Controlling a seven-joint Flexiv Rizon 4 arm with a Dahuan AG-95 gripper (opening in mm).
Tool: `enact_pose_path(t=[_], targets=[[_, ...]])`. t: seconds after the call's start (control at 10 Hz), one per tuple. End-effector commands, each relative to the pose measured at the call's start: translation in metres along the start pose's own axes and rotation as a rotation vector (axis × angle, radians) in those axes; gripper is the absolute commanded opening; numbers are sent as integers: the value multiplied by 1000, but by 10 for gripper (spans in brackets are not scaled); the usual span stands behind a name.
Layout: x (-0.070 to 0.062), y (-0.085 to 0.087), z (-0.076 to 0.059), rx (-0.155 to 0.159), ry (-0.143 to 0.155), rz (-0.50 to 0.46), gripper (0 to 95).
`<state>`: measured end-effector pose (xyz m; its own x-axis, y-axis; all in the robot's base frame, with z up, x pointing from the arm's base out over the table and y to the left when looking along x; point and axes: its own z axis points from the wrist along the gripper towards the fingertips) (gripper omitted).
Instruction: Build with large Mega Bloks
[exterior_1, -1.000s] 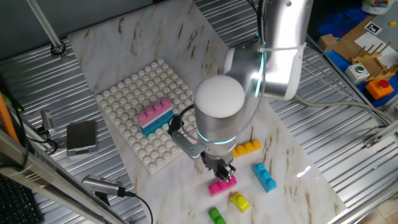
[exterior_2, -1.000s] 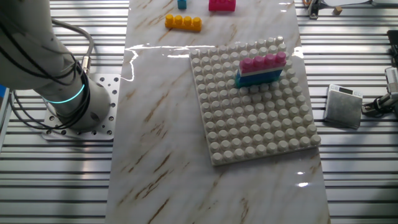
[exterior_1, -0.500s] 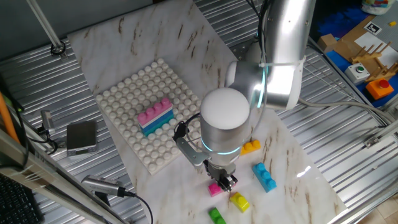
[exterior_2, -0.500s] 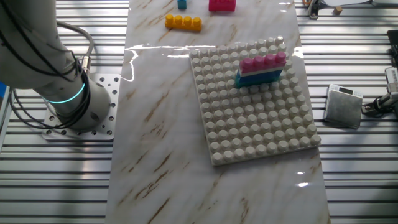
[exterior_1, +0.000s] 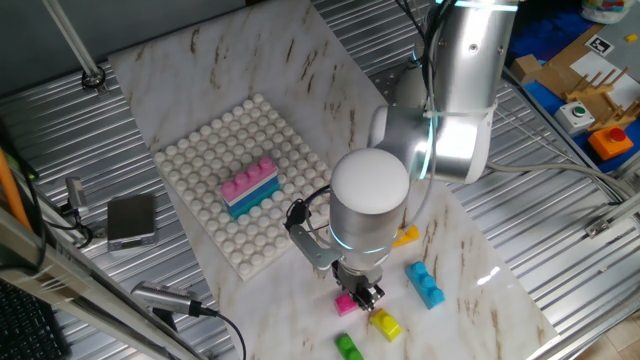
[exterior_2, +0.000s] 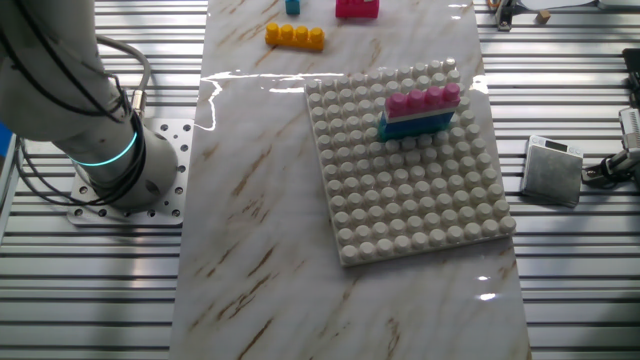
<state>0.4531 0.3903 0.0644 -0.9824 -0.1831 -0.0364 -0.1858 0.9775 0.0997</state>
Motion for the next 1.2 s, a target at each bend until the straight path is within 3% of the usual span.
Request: enact_pose_path(t=[0.1, 0.7, 0.9, 1.2], targets=[[0, 0, 6, 1, -9, 5, 380], [1, -2, 18, 17, -18, -3, 380], [0, -2, 21, 25, -36, -16, 0], [-2, -2, 15, 25, -32, -31, 0]])
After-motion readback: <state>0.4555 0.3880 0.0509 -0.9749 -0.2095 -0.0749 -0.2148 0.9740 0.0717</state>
